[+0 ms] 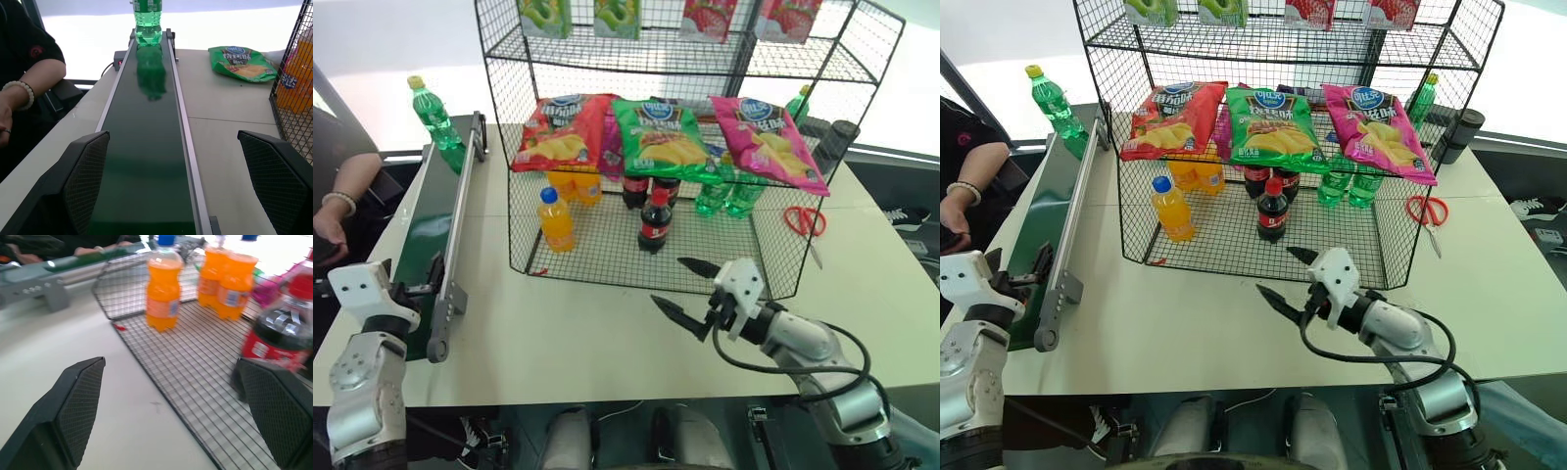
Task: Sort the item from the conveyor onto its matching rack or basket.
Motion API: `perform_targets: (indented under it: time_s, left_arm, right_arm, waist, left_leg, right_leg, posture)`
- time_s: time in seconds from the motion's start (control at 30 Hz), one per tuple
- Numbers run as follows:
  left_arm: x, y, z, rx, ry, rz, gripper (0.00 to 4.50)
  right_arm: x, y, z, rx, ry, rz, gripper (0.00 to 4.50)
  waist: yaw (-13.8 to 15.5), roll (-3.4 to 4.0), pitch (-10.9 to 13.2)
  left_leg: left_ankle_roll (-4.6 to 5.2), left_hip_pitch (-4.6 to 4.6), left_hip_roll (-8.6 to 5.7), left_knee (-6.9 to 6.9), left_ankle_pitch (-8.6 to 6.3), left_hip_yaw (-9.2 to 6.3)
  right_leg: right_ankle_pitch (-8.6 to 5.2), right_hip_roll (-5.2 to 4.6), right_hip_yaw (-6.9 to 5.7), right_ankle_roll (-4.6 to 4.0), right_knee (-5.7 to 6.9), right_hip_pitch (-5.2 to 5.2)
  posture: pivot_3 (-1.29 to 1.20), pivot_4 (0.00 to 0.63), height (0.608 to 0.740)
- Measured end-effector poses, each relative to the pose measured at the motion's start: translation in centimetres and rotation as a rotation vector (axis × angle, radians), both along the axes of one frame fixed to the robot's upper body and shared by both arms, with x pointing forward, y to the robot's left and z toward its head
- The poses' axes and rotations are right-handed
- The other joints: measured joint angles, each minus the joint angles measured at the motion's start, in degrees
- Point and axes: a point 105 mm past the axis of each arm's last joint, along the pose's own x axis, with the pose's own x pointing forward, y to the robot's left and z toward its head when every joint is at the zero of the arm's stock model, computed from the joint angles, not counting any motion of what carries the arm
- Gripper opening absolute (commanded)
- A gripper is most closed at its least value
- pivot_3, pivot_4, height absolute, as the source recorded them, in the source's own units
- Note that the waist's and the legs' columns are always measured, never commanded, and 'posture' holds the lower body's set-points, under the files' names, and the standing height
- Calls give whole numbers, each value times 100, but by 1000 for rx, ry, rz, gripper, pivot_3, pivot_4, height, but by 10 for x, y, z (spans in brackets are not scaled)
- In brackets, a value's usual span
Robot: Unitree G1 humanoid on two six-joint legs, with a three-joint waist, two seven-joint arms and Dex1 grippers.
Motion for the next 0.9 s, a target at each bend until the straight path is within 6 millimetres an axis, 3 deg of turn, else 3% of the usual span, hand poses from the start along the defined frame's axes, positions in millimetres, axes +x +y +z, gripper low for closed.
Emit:
perform_targets:
  time_s: [0.13, 0.9]
  left_arm:
    - [4, -2, 0, -10, -18, 2, 4500]
    - [3, 16, -17, -53, -4, 127, 4500]
  right_arm:
    - [-5, 12, -1, 27, 12, 46, 4481]
    - [-3, 22, -8, 56, -5, 88, 4481]
  waist:
    - [-1, -4, -2]
    - [-2, -5, -3]
  left_leg:
    - [0, 0, 1, 0, 0, 0]
    - [0, 0, 1, 0, 0, 0]
  right_leg:
    - [0, 0, 0, 0, 1, 0]
    - [1, -8, -3, 1, 1, 0]
  posture:
    - [0, 150, 735]
    - [0, 150, 735]
